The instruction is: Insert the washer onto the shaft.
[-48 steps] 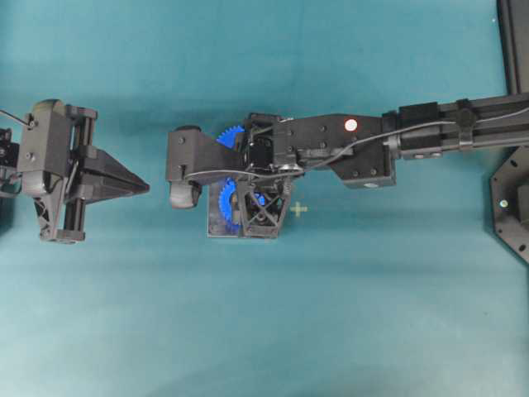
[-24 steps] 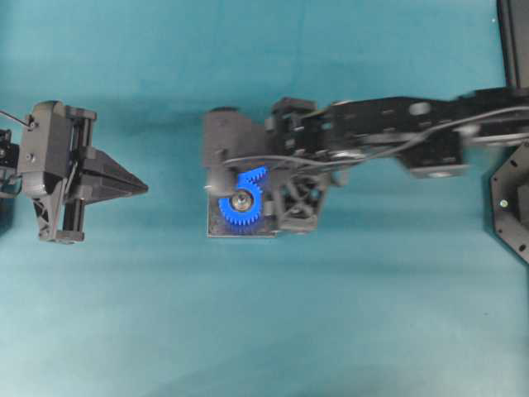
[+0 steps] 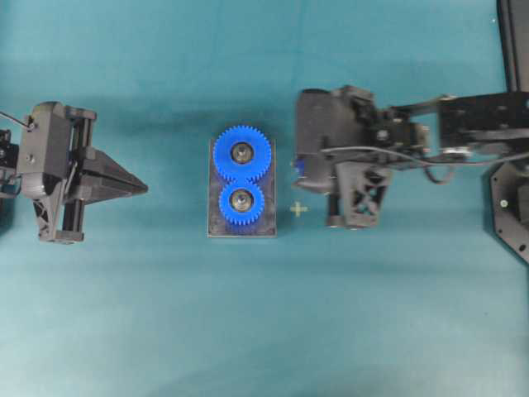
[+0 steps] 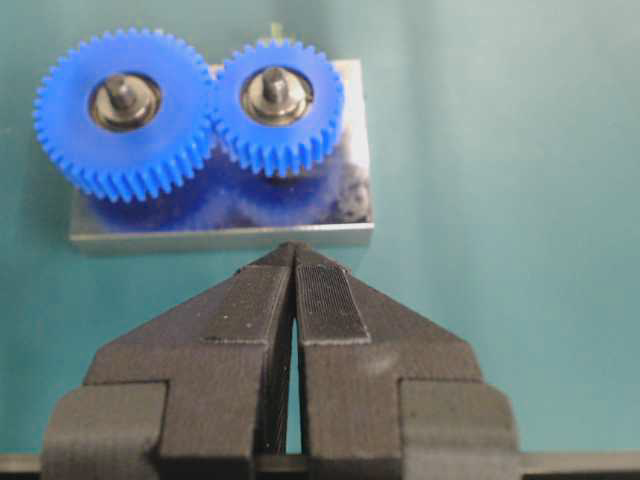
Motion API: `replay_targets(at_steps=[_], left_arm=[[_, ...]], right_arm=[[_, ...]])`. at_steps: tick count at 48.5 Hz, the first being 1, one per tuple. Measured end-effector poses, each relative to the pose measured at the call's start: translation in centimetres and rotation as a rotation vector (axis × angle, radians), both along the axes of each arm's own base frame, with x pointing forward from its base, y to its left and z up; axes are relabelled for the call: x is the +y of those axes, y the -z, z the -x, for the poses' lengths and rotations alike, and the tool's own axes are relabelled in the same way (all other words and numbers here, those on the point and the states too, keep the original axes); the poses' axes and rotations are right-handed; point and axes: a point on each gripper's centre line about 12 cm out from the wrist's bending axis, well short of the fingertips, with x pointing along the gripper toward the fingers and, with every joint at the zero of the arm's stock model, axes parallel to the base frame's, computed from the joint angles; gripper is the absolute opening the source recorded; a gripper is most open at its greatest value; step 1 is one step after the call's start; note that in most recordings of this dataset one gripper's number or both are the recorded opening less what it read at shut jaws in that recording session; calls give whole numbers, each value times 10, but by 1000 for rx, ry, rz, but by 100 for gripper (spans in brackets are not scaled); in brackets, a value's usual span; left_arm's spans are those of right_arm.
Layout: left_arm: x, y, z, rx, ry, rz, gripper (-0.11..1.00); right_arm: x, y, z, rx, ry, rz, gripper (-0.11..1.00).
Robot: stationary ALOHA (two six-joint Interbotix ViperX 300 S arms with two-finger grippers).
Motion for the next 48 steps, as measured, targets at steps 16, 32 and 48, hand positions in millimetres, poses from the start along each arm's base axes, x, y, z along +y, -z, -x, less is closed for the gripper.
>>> replay_targets(at_steps=[16, 32, 48], left_arm=[[0, 2, 0, -9, 0, 0, -1], [0, 9, 4, -11, 1, 1, -1], [0, 15, 8, -45, 3, -1, -1]], right_arm=[[1, -5, 26, -156, -5, -1, 2], [4, 17, 60, -324, -16, -8, 2], [5, 39, 72, -339, -21, -11, 2]])
